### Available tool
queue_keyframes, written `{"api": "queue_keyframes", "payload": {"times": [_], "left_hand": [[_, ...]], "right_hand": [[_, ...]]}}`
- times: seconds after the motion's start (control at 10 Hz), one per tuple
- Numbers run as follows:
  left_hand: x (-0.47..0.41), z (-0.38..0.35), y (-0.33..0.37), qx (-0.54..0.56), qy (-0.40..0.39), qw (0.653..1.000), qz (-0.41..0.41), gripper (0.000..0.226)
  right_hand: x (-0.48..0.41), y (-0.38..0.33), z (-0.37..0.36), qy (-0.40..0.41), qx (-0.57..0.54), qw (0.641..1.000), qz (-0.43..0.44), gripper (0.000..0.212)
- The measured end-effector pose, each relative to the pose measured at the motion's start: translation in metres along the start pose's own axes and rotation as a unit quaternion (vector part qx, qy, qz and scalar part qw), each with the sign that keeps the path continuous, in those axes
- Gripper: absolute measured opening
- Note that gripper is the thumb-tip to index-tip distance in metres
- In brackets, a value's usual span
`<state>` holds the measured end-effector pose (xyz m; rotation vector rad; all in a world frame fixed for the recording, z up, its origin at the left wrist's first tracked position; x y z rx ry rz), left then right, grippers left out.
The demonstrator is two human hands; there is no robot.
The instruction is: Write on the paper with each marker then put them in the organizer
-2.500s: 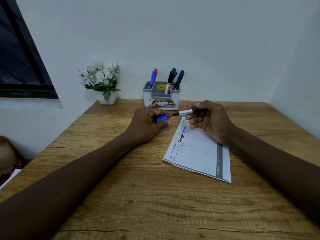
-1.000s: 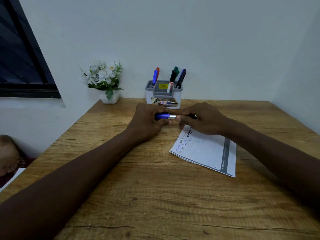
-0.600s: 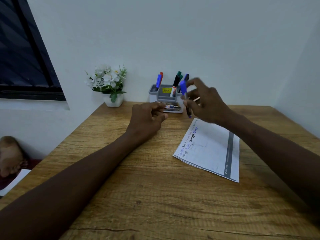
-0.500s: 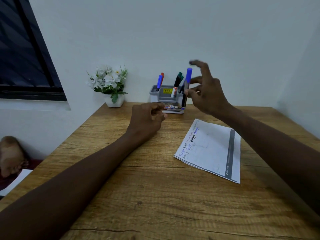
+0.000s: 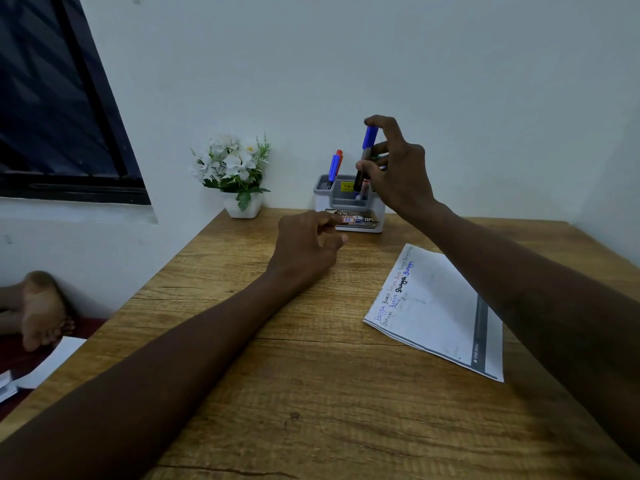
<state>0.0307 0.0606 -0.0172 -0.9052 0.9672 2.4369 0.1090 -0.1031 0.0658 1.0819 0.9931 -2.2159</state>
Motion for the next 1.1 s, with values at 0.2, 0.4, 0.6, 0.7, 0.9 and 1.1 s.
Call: {"api": "queue_keyframes", "payload": {"times": [0.2,0.4,0.6,0.7,0.9,1.1], "left_hand": [[0.000,0.001,-0.001,-0.004,0.000,1.000,0.001,0.039],[0.000,0.000,-0.002,-0.003,0.002,1.000,0.000,0.036],[-0.001,-0.001,-0.003,-0.008,-0.006,1.000,0.001,0.037],[-0.001,-0.002,-0.002,-0.013,-0.011,1.000,0.002,0.038],[-0.001,-0.006,-0.006,-0.020,-0.023,0.999,0.015,0.042],[0.001,-0.009,-0.003,-0.020,-0.027,0.999,0.020,0.044]], "right_hand": [[0.000,0.008,-0.008,-0.012,0.016,1.000,-0.024,0.065],[-0.008,0.012,-0.008,-0.003,0.000,0.999,-0.042,0.056],[-0.008,0.021,-0.015,0.002,0.043,0.998,-0.043,0.036],[-0.009,0.026,-0.019,-0.015,0.066,0.996,-0.051,0.033],[-0.002,0.022,-0.011,-0.004,0.068,0.997,-0.039,0.033],[0.035,0.005,0.000,-0.012,0.058,0.998,0.009,0.018]]}}
Point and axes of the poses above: each hand's wrist, its own x-axis away from the middle knuckle, its own z-axis out of the back of the hand, y = z × x, the point moved 8 cm from there along -x, towards the middle knuckle, and after that the axes turned 4 degrees about -z, right-handed, at the moved point
